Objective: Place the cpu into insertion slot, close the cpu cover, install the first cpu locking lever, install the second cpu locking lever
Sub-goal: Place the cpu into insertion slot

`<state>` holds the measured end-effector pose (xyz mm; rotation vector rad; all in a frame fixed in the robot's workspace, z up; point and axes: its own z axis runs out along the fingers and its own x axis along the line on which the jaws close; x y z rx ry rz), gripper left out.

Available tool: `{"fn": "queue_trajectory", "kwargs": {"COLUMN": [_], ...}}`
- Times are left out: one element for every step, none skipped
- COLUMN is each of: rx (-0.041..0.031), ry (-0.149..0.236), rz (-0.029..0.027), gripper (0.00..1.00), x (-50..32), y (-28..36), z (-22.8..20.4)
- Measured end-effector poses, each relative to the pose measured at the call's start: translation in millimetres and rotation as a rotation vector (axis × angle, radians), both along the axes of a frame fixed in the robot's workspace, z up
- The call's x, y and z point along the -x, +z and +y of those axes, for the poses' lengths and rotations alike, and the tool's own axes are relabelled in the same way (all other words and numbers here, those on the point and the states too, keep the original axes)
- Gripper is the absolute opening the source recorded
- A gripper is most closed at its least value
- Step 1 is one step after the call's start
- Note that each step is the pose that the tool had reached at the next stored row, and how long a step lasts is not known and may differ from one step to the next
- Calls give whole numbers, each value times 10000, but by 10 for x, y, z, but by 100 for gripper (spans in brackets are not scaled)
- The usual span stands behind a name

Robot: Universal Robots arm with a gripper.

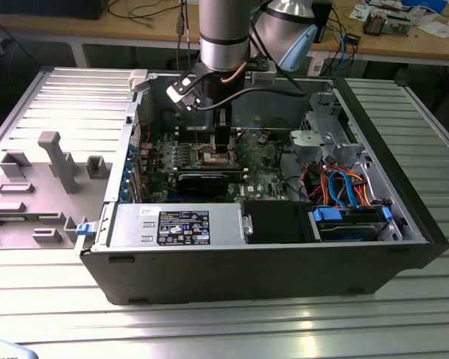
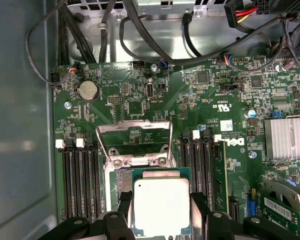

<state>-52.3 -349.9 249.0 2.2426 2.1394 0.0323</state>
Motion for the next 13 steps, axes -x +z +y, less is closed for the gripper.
{"fn": "queue_trajectory", "kwargs": {"rx": [1, 1, 0, 1, 1, 1, 1, 1, 1, 1, 3, 3, 3], "ry": [0, 0, 0, -1, -1, 0, 1, 1, 1, 1, 0, -1, -3], "rz": [0, 0, 0, 0, 0, 0, 1, 0, 0, 1, 1, 1, 1], "gripper": [55, 55, 55, 55, 55, 55, 55, 55, 55, 55, 55, 55, 55], "x": [1, 1, 2, 3, 7, 9, 10, 11, 12, 13, 17, 19, 19], "y": [-2, -4, -5, -6, -9, -11, -12, -13, -15, -16, -41, -58, -59], "z": [0, 0, 0, 0, 0, 0, 0, 0, 0, 0, 0, 0, 0]}}
